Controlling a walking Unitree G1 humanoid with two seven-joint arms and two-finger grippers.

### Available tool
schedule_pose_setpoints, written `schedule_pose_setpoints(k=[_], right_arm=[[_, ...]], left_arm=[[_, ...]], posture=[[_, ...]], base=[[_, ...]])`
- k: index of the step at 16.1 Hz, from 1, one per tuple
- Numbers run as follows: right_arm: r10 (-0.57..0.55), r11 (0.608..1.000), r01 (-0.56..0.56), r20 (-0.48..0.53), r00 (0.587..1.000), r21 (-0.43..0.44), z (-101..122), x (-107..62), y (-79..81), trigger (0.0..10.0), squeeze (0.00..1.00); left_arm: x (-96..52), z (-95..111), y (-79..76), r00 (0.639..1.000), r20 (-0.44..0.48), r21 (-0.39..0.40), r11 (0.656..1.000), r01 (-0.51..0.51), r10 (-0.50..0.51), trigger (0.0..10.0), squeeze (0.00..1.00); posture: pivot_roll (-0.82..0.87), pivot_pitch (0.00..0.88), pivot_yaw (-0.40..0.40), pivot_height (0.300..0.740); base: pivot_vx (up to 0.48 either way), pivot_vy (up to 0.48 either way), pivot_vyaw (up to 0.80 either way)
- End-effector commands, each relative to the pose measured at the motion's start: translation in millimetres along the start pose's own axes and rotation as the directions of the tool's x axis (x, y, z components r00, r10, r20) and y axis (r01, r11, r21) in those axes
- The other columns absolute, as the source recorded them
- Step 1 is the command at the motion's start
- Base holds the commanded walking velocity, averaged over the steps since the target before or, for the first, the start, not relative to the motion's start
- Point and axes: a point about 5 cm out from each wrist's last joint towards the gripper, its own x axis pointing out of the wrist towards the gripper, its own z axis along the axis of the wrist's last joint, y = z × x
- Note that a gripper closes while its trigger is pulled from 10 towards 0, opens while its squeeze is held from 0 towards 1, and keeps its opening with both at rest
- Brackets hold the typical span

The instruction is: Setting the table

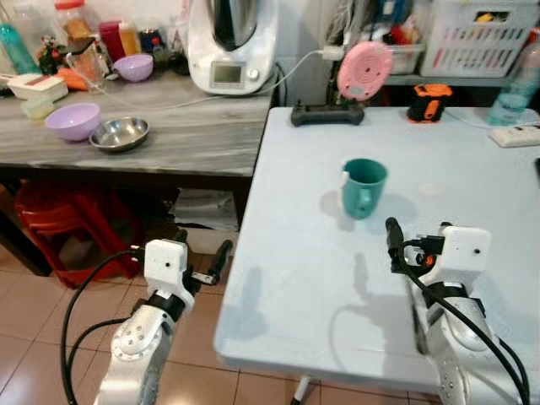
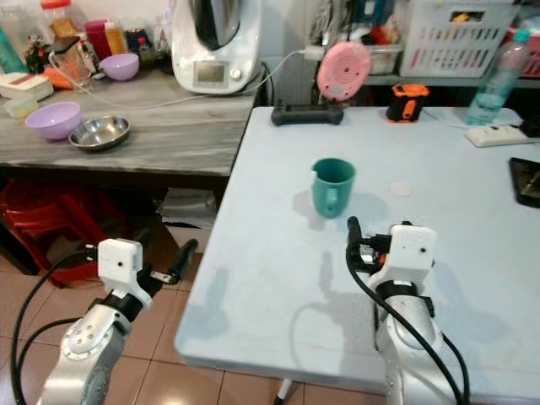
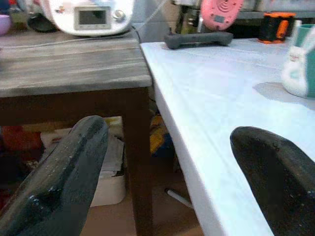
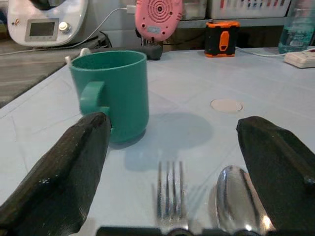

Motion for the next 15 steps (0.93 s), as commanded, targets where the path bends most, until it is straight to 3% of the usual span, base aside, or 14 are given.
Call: schedule_pose_setpoints(k=[1,5,7,10,15], right_arm=[[0.035,0.999,-0.035,-0.019,0.999,-0.004,-2,-3.2,7.4,10.0,0.00],[0.044,0.998,-0.048,-0.100,0.994,-0.037,-16,-14.5,5.5,10.0,0.00],[0.023,0.997,-0.034,-0.160,0.987,-0.063,-26,-24.4,-0.9,10.0,0.00],[0.026,0.996,-0.044,-0.209,0.978,-0.081,-31,-29.5,-7.2,10.0,0.00],[0.042,0.995,-0.066,-0.298,0.954,-0.073,-44,-32.9,-10.7,10.0,0.00]], left_arm=[[-6.6,-1,3.2,1.000,-0.019,0.012,1.000,0.026,-0.025,10.0,0.00],[-16.7,-10,0.7,0.991,-0.087,-0.028,0.995,0.098,-0.100,10.0,0.00],[-24.2,-15,-10.2,0.967,-0.113,-0.054,0.973,0.224,-0.229,10.0,0.00],[-29.0,-14,-19.2,0.939,-0.099,-0.073,0.944,0.322,-0.328,10.0,0.00],[-29.1,-13,-20.2,0.922,-0.085,-0.076,0.925,0.372,-0.377,10.0,0.00]], posture=[[-0.07,0.000,0.051,0.740],[-0.08,0.000,0.048,0.740],[-0.08,0.000,0.046,0.740],[-0.08,0.000,0.046,0.740],[-0.09,0.000,0.049,0.740]], base=[[0.000,0.000,0.00],[0.000,0.000,0.00],[0.000,0.000,0.00],[0.000,0.000,0.00],[0.000,0.000,0.00]])
